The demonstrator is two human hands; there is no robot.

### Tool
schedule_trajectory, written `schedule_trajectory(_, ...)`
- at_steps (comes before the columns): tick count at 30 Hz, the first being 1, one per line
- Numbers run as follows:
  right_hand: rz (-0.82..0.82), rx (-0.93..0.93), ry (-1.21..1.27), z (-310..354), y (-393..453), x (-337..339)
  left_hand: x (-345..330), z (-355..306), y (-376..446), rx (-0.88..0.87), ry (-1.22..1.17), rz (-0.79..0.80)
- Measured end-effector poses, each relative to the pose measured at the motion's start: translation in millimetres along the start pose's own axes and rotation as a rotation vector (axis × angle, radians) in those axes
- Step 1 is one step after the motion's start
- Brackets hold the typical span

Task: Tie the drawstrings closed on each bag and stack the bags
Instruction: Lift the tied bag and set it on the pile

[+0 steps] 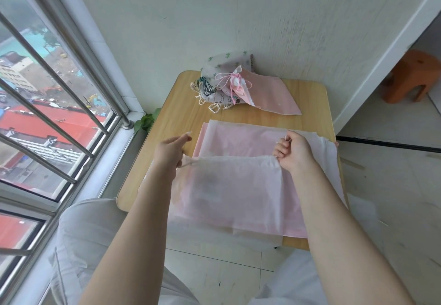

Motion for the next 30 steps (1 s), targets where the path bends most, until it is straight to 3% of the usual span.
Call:
schedule_trajectory(3,-0.166,0.137,-0.163,17.3,3.3,15.3,18.8,-6.3,-6.5,-0.092,0.414,-0.25)
schedule_trajectory(6,-0.301,0.309,-0.343,41.4,3.2,36.2,47.6,2.1,-7.9,-0.107,0.552,-0.466)
schedule_trajectory(8,-0.252,0.459,-0.513,46.6,-0.2,33.9,40.1,2.9,-6.5,-0.154,0.667,-0.375)
schedule_trajectory(10,-0.155,0.544,-0.709,39.1,-7.5,20.0,19.5,6.2,-5.4,-0.161,0.836,-0.169)
schedule_trajectory(13,-0.053,0.571,-0.905,27.7,-16.9,-0.1,-0.3,7.7,-9.1,-0.079,1.113,0.09)
schedule_trajectory(15,0.004,0.573,-0.958,24.4,-20.8,-10.0,-2.3,7.7,-11.5,0.0,1.116,0.183)
schedule_trajectory(18,0.08,0.546,-1.028,18.2,-26.1,-18.6,-1.3,2.0,-16.1,0.024,1.061,0.24)
schedule_trajectory(21,0.125,0.566,-1.197,12.4,-27.9,-21.0,5.4,-9.6,-16.6,-0.033,1.066,0.189)
schedule_trajectory(24,0.123,0.654,-1.598,9.6,-26.1,-20.1,18.0,-13.1,-13.5,-0.086,1.112,0.109)
schedule_trajectory(26,0.1,0.603,-1.802,6.2,-25.1,-19.4,20.9,-9.0,-11.7,-0.073,1.172,0.165)
schedule_trajectory(28,0.109,0.545,-1.846,3.2,-26.2,-20.3,19.4,-5.9,-12.2,-0.044,1.219,0.25)
schedule_trajectory(30,0.112,0.506,-1.774,1.3,-28.0,-20.4,16.3,-5.4,-13.2,-0.015,1.026,0.295)
Point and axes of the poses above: each hand's wrist, its own y-axis towards the middle knuckle, its own x-axis out of the back of the hand, z = x × y, the point moved 6 cm from there along y, towards the middle knuckle, and after that the axes turned 13 degrees about y, right-handed, at the moved point
